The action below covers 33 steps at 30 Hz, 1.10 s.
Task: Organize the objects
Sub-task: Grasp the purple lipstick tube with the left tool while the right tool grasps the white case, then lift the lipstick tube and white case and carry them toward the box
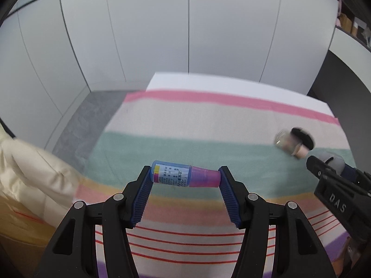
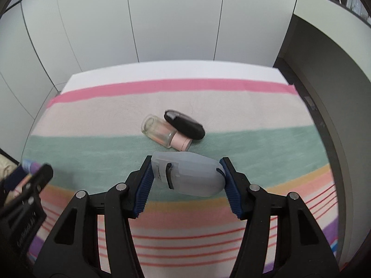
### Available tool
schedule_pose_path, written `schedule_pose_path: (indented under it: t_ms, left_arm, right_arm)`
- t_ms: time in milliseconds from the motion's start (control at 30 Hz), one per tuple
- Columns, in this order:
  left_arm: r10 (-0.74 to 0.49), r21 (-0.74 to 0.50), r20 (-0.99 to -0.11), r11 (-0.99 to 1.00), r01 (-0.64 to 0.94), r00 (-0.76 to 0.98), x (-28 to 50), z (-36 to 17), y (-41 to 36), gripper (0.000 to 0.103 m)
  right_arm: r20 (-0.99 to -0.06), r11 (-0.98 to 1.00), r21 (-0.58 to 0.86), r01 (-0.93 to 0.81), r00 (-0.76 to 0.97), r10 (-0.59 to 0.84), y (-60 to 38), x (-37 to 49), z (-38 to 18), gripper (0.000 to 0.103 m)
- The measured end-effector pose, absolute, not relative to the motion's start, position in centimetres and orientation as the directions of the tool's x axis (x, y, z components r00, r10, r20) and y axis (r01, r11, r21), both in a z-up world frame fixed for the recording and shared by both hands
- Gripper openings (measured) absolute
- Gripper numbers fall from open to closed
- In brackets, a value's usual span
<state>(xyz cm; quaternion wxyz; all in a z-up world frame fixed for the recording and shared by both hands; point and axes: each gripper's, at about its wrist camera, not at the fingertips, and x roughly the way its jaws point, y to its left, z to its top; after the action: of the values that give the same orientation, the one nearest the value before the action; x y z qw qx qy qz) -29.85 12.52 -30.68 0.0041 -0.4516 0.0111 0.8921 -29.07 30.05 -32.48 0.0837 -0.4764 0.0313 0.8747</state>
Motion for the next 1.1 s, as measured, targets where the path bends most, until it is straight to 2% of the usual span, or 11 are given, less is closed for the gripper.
schedule_pose_path:
  t_ms: [633,800,1100]
  left_arm:
    - [0.011,0.015,-0.691,-0.999,-0.030,-0.723,-27.1,-11.7,13.2,0.059]
    - [-0.001,0.022,-0.684,-1.000,-0.019,-0.729,-26.0,-9.8,13.0,0.059]
    - [-0.019,0.050,-0.678,-0.999,-0.021,-0.735,-24.2,-8.0,12.6,0.059]
  right_arm:
    - [-0.722,-0.992,0.004,-0.128,-0.687,0.085,32.1,-24.5,-12.3,0.059]
    - [-0.705,-0.992,0.011,-0.128,-0.704,0.083,32.1,-23.2,-9.9,0.059]
    - [-0.713,-0.991,0.004,-0.133,-0.695,0.091,32.1,-22.0,-8.9,0.059]
